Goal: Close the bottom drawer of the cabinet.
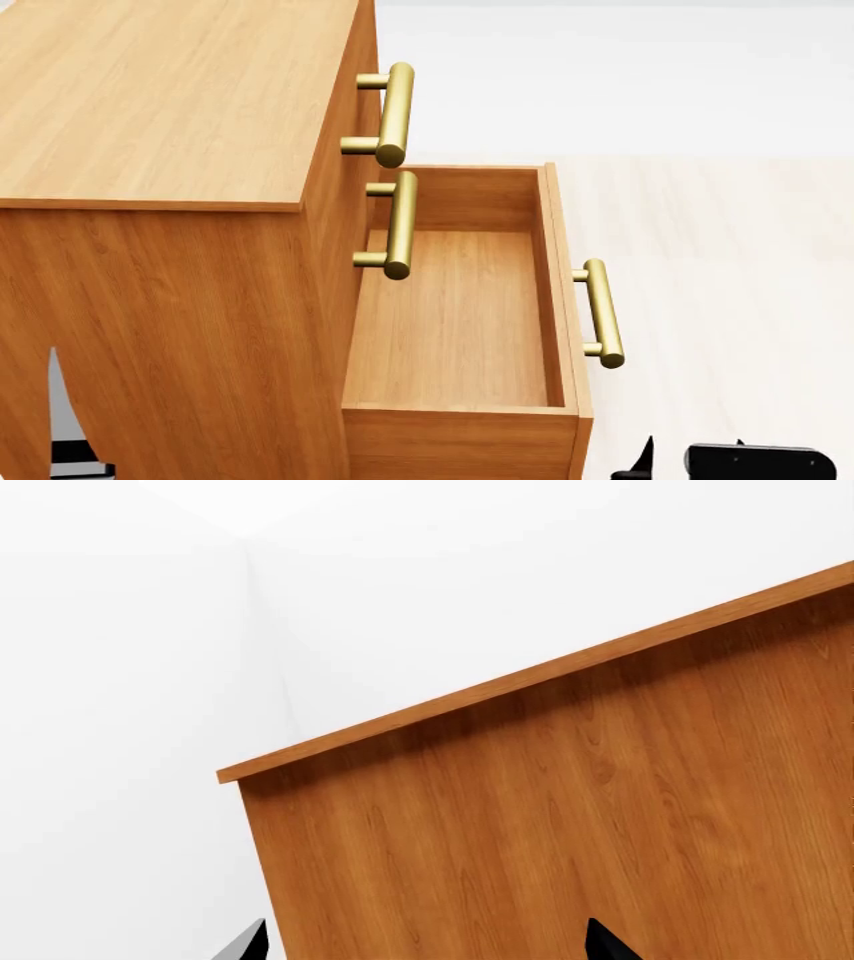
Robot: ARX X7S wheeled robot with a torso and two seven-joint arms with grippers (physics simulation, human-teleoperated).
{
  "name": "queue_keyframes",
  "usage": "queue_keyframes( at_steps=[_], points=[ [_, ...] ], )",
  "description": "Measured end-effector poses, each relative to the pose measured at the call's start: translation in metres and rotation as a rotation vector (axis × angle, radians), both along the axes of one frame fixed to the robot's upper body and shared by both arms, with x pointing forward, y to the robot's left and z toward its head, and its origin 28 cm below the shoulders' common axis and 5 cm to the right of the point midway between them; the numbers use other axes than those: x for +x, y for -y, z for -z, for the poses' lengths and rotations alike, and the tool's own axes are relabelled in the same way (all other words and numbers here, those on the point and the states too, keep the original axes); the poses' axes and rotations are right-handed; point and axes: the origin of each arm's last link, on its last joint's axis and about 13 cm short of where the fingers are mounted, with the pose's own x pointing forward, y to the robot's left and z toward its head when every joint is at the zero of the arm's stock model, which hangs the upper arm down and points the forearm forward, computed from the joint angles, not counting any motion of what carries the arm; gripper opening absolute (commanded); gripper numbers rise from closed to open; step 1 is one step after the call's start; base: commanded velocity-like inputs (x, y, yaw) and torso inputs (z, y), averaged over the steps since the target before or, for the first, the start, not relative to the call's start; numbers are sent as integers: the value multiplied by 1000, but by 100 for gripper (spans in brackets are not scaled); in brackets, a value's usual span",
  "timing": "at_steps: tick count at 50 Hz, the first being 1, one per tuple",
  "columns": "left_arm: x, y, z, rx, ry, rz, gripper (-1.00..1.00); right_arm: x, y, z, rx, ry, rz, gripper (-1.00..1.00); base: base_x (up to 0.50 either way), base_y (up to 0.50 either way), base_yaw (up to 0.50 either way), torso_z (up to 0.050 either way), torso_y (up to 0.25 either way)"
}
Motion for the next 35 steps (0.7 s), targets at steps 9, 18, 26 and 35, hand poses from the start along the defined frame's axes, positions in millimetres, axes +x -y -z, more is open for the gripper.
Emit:
queue_keyframes(
  at_steps=[9, 18, 26, 35],
  points=[
    [0, 0, 0, 1, 0, 0, 100, 6, -13, -2, -13, -8, -44, 100, 0, 0, 0, 0, 0],
    [0, 1, 0, 1, 2, 1, 100, 9, -21, -2, -33, -6, -76, 100, 0, 0, 0, 0, 0],
    [0, 1, 0, 2, 3, 1, 100, 11, -26, -2, -48, 0, -99, 100, 0, 0, 0, 0, 0],
    [0, 1, -1, 2, 4, 0, 100, 12, -38, -3, -59, 4, -152, 100, 0, 0, 0, 0, 0]
  ],
)
